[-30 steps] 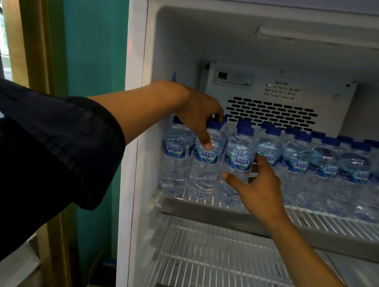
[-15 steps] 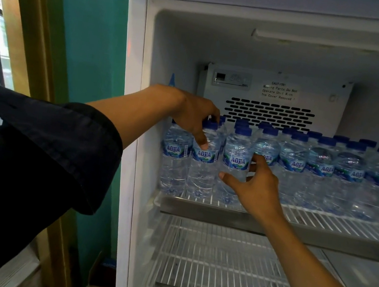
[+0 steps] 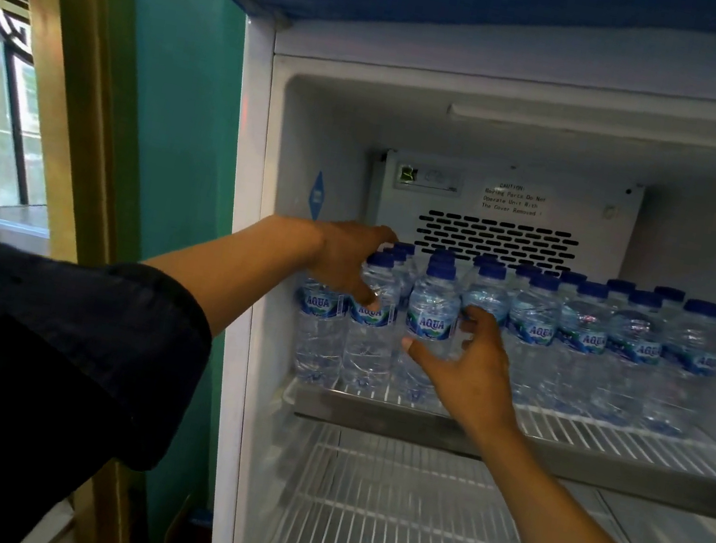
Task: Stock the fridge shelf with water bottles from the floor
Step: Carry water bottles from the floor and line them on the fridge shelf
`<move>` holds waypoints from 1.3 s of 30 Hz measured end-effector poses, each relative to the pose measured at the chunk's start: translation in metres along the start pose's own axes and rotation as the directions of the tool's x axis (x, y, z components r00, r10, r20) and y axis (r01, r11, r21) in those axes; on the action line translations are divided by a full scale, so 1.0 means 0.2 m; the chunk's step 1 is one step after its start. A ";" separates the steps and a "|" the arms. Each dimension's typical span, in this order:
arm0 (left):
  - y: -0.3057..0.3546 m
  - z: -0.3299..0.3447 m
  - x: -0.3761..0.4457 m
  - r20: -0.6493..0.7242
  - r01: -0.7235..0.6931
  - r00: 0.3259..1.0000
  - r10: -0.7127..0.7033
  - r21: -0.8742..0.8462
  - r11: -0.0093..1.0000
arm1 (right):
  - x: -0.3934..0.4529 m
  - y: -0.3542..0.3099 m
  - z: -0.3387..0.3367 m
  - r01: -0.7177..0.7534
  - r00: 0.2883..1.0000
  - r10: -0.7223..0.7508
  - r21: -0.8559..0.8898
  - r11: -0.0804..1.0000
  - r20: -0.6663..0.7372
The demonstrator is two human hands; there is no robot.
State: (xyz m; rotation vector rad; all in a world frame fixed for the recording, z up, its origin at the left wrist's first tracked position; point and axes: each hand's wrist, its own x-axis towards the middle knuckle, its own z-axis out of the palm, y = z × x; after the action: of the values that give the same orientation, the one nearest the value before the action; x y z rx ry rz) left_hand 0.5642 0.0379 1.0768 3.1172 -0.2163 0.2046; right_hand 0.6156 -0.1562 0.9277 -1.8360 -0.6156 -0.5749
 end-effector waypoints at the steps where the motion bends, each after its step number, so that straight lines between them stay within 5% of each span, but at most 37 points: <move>1: 0.00 0.01 -0.03 -0.039 0.003 0.999 -0.003 -0.004 1.000 | -0.01 -0.01 -0.01 0.012 1.000 -0.012 -0.018 1.000 -0.018; 7: 0.09 0.16 -0.38 -0.331 -0.111 0.941 0.069 -0.110 0.988 | -0.15 -0.13 -0.11 0.363 0.931 -0.355 -0.108 0.925 0.089; 11: 0.12 0.38 -0.77 -0.366 -0.106 0.930 0.021 -0.213 0.971 | -0.38 -0.21 -0.06 0.412 0.872 -0.360 -0.099 0.906 0.333; 18: -0.03 0.97 -1.71 -0.237 0.221 0.936 -0.261 -0.184 0.958 | -1.11 -0.35 0.31 0.464 0.668 -0.293 -0.075 0.883 0.685; 22: -0.07 1.40 -2.49 -0.052 0.477 0.865 -0.498 -0.218 0.851 | -1.73 -0.46 0.63 0.442 0.500 -0.254 0.009 0.897 0.828; 25: -0.01 1.75 -3.16 0.112 0.670 0.735 -0.669 -0.272 0.691 | -2.24 -0.53 0.84 0.404 0.346 -0.196 0.042 0.914 0.918; 30: 0.35 2.21 -4.12 0.389 0.922 0.358 -0.849 -0.292 0.255 | -3.08 -0.56 1.01 0.333 0.006 -0.037 0.032 0.942 0.999; 33: 0.60 2.45 -4.50 0.504 0.964 0.143 -0.852 -0.266 0.005 | -3.49 -0.52 1.07 0.343 -0.199 0.022 0.048 0.938 0.980; 39: 0.96 3.07 -4.92 0.617 0.906 -0.208 -0.759 -0.171 -0.388 | -4.24 -0.34 1.40 0.331 -0.418 0.062 0.089 0.939 0.906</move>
State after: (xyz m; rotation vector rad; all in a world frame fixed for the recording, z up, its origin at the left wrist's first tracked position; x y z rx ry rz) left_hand -0.3491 -0.0298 0.3389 1.5376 1.8167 -0.2696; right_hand -0.0379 0.0088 0.3387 -2.0714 -2.1140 1.3542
